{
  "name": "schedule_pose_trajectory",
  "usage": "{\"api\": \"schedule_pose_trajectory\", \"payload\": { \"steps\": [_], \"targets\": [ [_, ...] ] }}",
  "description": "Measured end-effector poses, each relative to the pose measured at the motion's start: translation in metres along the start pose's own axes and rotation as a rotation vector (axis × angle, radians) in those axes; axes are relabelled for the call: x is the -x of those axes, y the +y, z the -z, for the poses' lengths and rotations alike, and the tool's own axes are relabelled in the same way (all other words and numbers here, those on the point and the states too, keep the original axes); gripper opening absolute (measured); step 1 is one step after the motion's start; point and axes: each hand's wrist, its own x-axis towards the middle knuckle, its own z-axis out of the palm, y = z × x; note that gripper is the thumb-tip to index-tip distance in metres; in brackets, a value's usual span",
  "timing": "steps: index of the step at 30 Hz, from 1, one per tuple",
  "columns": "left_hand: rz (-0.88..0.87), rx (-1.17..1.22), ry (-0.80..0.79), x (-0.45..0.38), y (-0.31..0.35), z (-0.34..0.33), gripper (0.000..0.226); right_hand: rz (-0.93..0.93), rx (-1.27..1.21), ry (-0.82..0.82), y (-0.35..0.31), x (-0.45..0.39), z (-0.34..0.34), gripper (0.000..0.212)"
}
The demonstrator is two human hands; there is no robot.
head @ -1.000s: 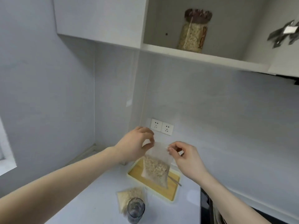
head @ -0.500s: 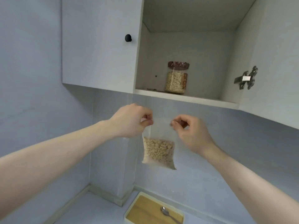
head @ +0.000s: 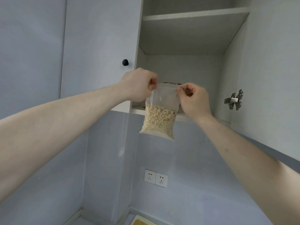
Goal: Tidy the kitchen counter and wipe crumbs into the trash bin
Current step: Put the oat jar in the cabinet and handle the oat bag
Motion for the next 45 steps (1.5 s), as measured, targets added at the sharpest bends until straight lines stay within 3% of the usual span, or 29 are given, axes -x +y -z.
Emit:
{"api": "schedule_pose_trajectory", "payload": {
  "steps": [5,10,12,14,18,21,24,27,29,35,39,43,45],
  "targets": [
    [0.005,-0.037,0.108,-0.035,0.007,0.006,0.012,-0.084,-0.098,-0.003,0.007,-0.011,-0.007,0.021],
    [0.06,0.012,0.199,-0.067,0.015,0.009,0.014,-0.191,-0.27,-0.121,0.014,-0.016,-0.014,0.02],
    [0.081,0.034,0.224,-0.076,0.019,0.007,0.015,-0.204,-0.255,-0.12,0.018,-0.021,-0.014,0.032],
    [0.096,0.071,0.238,-0.083,0.024,0.002,0.015,-0.167,-0.186,-0.033,0.021,-0.028,-0.013,0.041],
    [0.19,0.227,0.251,-0.096,0.026,-0.015,0.008,-0.131,-0.031,0.166,0.035,-0.04,-0.012,0.041],
    [0.286,0.406,0.173,-0.095,0.022,-0.035,0.03,-0.173,0.077,0.179,0.056,-0.041,-0.009,0.038],
    [0.301,0.496,-0.058,-0.086,0.016,-0.06,0.061,-0.214,0.171,0.224,0.074,-0.042,-0.005,0.036],
    [0.242,0.575,-0.25,-0.077,0.017,-0.089,0.061,-0.205,0.254,0.243,0.082,-0.049,-0.007,0.037],
    [0.239,0.58,-0.294,-0.076,0.02,-0.107,0.055,-0.197,0.275,0.223,0.086,-0.055,-0.01,0.035],
    [0.276,0.592,-0.174,-0.078,0.017,-0.143,0.041,-0.204,0.256,0.185,0.1,-0.065,-0.02,0.031],
    [0.325,0.708,-0.01,-0.067,0.017,-0.171,0.049,-0.272,0.27,0.142,0.11,-0.072,-0.025,0.026],
    [0.376,0.794,-0.032,-0.071,0.013,-0.174,0.052,-0.32,0.292,0.038,0.112,-0.073,-0.029,0.016],
    [0.425,0.911,-0.062,-0.071,0.013,-0.171,0.05,-0.352,0.28,-0.02,0.112,-0.072,-0.031,0.021]
  ]
}}
